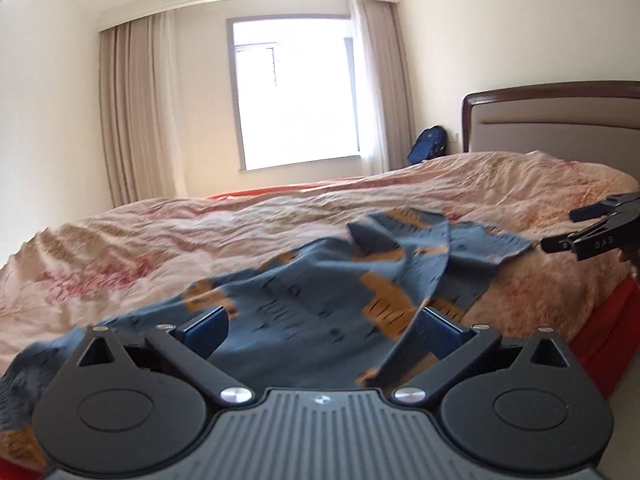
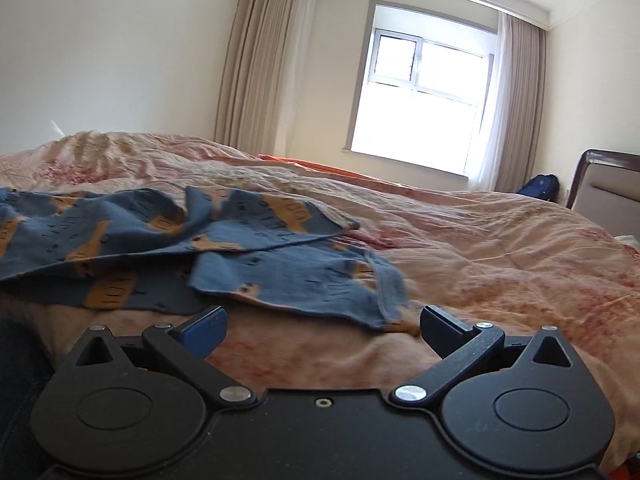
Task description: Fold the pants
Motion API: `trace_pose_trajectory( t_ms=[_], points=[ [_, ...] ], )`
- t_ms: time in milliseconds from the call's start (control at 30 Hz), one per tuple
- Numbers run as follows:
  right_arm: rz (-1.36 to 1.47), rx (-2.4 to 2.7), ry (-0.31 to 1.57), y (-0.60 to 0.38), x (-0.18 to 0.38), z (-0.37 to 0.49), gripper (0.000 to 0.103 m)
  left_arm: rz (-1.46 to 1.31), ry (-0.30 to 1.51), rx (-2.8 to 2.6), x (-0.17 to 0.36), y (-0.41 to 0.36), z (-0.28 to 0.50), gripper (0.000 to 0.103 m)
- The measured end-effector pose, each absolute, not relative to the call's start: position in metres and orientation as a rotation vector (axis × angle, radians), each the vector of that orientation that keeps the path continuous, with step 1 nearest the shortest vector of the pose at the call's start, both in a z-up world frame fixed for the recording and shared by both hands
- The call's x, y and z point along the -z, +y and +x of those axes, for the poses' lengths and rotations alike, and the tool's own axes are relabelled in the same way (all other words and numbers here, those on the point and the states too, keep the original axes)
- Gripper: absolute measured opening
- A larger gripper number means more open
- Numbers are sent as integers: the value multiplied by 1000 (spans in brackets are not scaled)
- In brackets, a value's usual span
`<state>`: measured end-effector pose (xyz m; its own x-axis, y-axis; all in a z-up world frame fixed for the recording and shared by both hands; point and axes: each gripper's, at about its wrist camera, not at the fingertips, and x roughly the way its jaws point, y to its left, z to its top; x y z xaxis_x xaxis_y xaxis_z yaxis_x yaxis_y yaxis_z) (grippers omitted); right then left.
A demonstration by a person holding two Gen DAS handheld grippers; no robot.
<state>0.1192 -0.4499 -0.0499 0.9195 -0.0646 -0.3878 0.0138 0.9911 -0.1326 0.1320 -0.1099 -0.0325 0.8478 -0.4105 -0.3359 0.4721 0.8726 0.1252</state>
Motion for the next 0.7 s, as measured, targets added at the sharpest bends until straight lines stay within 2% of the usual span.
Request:
trace_pose_trajectory(
  t_ms=[100, 333, 433, 500, 567, 633, 667, 700],
  points=[
    [-80, 43, 461, -481, 44, 134, 103, 197, 279, 529, 24, -150, 144, 103],
    [70, -5, 612, -531, 41, 190, 102, 280, 361, 534, 28, -226, 164, 103],
    [201, -69, 663, -546, 44, 213, 95, 340, 357, 543, 38, -240, 164, 102],
    [255, -77, 684, -550, 49, 226, 86, 371, 358, 525, 43, -246, 165, 102],
    [235, -52, 697, -547, 55, 235, 71, 376, 357, 508, 44, -246, 166, 101],
    [167, -13, 705, -541, 61, 239, 31, 354, 371, 507, 46, -243, 167, 97],
    [146, -35, 704, -537, 63, 239, 29, 341, 388, 505, 46, -240, 169, 93],
    [121, -40, 694, -533, 64, 237, 21, 333, 402, 500, 47, -239, 171, 92]
  ],
)
